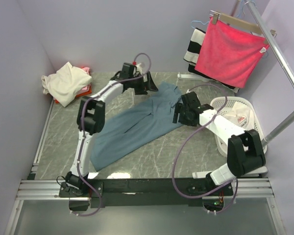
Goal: Fold and stack the t-shirts
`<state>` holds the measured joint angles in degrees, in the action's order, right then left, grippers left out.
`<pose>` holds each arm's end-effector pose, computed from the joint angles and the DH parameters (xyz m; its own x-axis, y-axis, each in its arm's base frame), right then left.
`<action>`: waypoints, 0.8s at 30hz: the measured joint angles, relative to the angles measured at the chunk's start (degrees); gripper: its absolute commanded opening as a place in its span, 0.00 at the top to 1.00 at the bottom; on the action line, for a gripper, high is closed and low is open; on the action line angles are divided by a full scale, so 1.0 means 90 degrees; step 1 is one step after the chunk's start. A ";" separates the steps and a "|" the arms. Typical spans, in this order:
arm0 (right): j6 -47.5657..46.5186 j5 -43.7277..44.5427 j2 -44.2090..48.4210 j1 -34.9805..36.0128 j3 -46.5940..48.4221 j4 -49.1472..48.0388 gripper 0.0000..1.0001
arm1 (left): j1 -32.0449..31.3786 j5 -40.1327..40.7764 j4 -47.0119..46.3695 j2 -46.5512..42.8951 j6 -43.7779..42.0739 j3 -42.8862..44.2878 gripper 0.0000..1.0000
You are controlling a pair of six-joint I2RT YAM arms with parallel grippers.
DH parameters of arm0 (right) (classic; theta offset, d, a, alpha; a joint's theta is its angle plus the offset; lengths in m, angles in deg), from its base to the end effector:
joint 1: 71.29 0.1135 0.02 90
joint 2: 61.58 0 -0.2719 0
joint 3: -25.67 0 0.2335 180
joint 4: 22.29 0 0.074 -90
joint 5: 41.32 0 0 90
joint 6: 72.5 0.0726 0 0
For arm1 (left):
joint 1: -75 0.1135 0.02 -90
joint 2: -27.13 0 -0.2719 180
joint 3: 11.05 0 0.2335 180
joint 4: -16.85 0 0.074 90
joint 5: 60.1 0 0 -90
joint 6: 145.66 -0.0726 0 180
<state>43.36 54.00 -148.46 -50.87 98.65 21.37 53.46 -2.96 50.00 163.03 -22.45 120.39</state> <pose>0.2932 0.1020 0.2054 -0.8429 0.1496 -0.5168 0.0743 0.9837 0.1636 0.5018 -0.2404 0.2022 -0.8628 -0.1540 -0.4814 0.2816 0.6444 -0.7109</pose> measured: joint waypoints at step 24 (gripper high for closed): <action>0.0017 -0.1530 -0.1129 0.1872 0.0852 -0.0763 0.20 | -0.0746 -0.0704 -0.0916 -0.0192 -0.0721 -0.0267 0.01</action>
<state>43.52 40.23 -158.62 -34.02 106.32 14.51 46.75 -9.30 41.76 161.30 -28.94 117.98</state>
